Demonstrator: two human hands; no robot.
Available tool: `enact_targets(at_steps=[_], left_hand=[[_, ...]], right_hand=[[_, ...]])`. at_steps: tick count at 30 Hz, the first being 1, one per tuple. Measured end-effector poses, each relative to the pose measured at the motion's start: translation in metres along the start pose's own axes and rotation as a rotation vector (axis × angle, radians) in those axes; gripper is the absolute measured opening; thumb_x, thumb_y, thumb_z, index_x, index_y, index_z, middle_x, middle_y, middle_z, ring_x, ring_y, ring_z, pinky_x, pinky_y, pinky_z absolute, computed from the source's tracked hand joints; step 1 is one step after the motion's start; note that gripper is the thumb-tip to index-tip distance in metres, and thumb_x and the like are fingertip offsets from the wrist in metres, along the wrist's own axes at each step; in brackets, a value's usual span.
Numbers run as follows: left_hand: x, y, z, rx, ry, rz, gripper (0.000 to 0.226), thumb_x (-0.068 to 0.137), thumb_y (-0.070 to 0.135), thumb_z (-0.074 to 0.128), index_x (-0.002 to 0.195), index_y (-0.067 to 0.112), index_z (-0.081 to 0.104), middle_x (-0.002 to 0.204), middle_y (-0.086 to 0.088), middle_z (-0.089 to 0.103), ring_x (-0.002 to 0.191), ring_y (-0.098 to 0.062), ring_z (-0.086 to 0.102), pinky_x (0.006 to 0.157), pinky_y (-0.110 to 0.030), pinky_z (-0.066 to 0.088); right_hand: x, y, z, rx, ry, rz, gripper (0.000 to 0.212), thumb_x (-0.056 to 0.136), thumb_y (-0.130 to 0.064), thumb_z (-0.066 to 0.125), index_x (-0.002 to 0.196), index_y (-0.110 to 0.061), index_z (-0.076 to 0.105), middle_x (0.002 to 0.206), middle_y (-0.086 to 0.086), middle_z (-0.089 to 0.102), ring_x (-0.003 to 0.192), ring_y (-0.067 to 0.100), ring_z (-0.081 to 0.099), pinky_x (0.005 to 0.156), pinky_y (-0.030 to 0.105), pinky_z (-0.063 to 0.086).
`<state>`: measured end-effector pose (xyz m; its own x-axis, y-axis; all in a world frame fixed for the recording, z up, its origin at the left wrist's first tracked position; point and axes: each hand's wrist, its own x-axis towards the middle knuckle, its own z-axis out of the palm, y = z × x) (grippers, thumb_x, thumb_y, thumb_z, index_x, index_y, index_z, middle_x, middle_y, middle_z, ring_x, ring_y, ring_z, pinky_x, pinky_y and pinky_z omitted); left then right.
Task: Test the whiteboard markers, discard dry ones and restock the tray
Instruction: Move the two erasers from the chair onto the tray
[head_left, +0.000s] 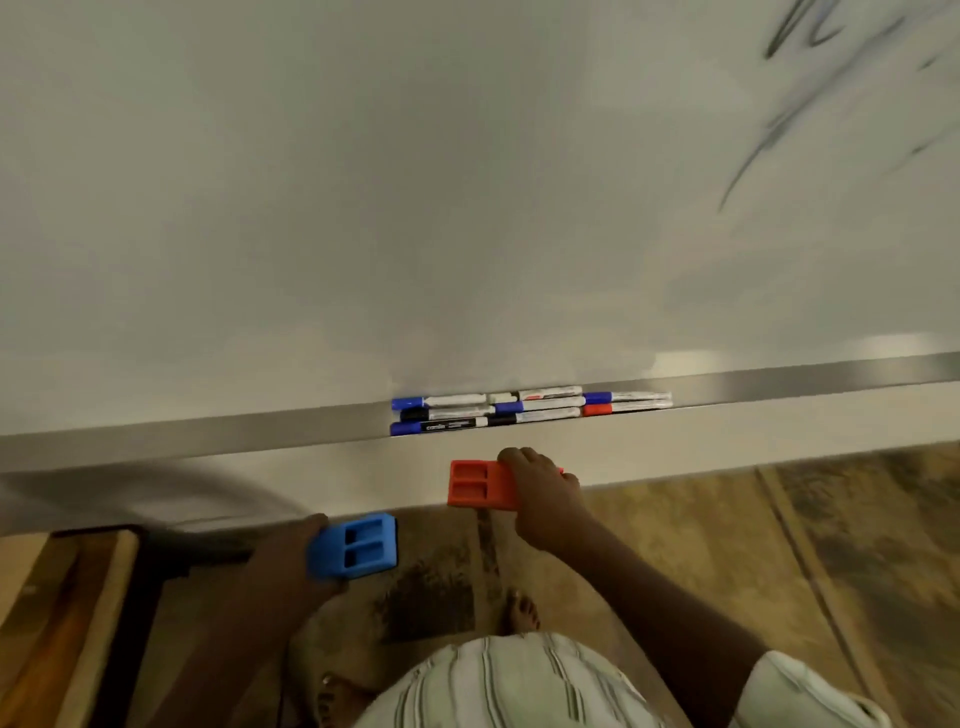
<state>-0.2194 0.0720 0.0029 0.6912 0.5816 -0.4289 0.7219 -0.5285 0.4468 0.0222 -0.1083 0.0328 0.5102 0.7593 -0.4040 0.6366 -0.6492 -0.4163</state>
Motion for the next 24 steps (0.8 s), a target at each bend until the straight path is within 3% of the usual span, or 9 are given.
enact_targets(at_steps=[3, 5, 8, 12, 19, 24], left_hand=[[0.013, 0.076, -0.003, -0.071, -0.038, 0.012, 0.038, 0.063, 0.035, 0.080, 0.084, 0.031, 0.049, 0.084, 0.010, 0.057, 0.076, -0.006, 0.055, 0.067, -0.023, 0.042], [0.024, 0.114, 0.002, -0.104, -0.026, 0.013, 0.043, 0.064, 0.033, 0.081, 0.091, 0.030, 0.048, 0.089, 0.011, 0.053, 0.082, -0.006, 0.053, 0.073, -0.025, 0.042], [0.038, 0.153, 0.012, -0.121, -0.012, -0.002, 0.051, 0.065, 0.029, 0.082, 0.099, 0.031, 0.043, 0.095, 0.010, 0.049, 0.089, -0.009, 0.050, 0.081, -0.027, 0.041], [0.049, 0.182, 0.018, -0.119, 0.005, 0.002, 0.054, 0.064, 0.030, 0.082, 0.102, 0.032, 0.043, 0.099, 0.007, 0.051, 0.091, -0.011, 0.053, 0.078, -0.025, 0.038], [0.060, 0.188, 0.019, -0.056, -0.017, -0.091, 0.059, 0.070, 0.029, 0.079, 0.119, 0.022, 0.045, 0.113, 0.001, 0.054, 0.094, -0.009, 0.049, 0.088, -0.030, 0.042], [0.067, 0.185, 0.019, -0.058, -0.001, -0.136, 0.058, 0.066, 0.032, 0.081, 0.113, 0.022, 0.048, 0.107, 0.001, 0.057, 0.091, -0.011, 0.054, 0.087, -0.034, 0.048]], right_hand=[[-0.004, 0.056, -0.038, 0.011, 0.135, 0.090, 0.071, 0.079, -0.014, 0.072, 0.138, -0.024, 0.033, 0.138, 0.001, 0.044, 0.130, 0.023, 0.040, 0.107, 0.050, 0.034], [-0.005, 0.094, -0.059, 0.019, 0.231, 0.134, 0.071, 0.078, -0.005, 0.069, 0.137, -0.025, 0.034, 0.137, 0.002, 0.044, 0.129, 0.023, 0.041, 0.107, 0.049, 0.034], [-0.004, 0.150, -0.095, -0.021, 0.373, 0.189, 0.068, 0.074, 0.004, 0.063, 0.133, -0.023, 0.041, 0.131, 0.005, 0.047, 0.122, 0.026, 0.046, 0.104, 0.049, 0.035], [0.006, 0.211, -0.137, -0.075, 0.491, 0.256, 0.071, 0.069, 0.010, 0.056, 0.131, -0.023, 0.047, 0.123, 0.010, 0.048, 0.113, 0.032, 0.049, 0.099, 0.051, 0.038], [0.026, 0.273, -0.164, -0.104, 0.489, 0.292, 0.073, 0.072, 0.012, 0.051, 0.133, -0.029, 0.048, 0.127, 0.012, 0.042, 0.122, 0.032, 0.038, 0.094, 0.053, 0.040], [0.039, 0.285, -0.153, -0.156, 0.422, 0.252, 0.076, 0.073, 0.012, 0.053, 0.136, -0.030, 0.047, 0.132, 0.012, 0.041, 0.128, 0.030, 0.035, 0.092, 0.053, 0.042]])
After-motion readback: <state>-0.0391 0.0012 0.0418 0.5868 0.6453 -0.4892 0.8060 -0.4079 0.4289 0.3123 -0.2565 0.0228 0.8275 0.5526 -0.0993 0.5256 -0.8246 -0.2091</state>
